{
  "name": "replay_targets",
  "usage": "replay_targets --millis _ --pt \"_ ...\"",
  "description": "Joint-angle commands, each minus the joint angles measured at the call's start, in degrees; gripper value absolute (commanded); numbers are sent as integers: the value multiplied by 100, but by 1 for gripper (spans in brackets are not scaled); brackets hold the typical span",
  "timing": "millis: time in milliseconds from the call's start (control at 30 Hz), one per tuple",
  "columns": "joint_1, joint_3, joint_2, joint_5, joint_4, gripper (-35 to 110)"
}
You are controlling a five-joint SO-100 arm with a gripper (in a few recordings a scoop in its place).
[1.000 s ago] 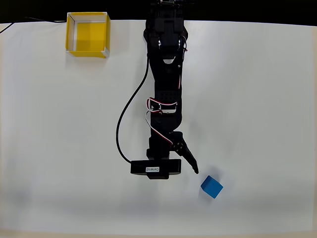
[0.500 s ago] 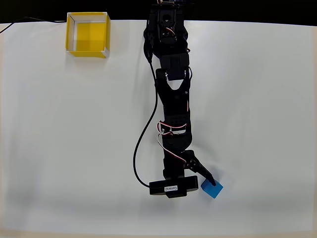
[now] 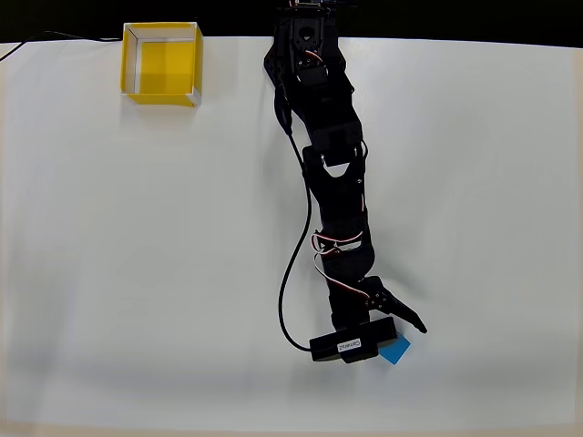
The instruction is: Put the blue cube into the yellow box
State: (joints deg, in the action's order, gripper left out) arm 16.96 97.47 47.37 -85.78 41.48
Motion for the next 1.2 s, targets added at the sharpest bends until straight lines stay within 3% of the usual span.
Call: replay_targets --millis 0,467,1167 --pt "105 -905 105 -62 176 55" --pt "264 -1898 -809 -132 70 50" --pt "105 -1898 -738 -721 -369 19"
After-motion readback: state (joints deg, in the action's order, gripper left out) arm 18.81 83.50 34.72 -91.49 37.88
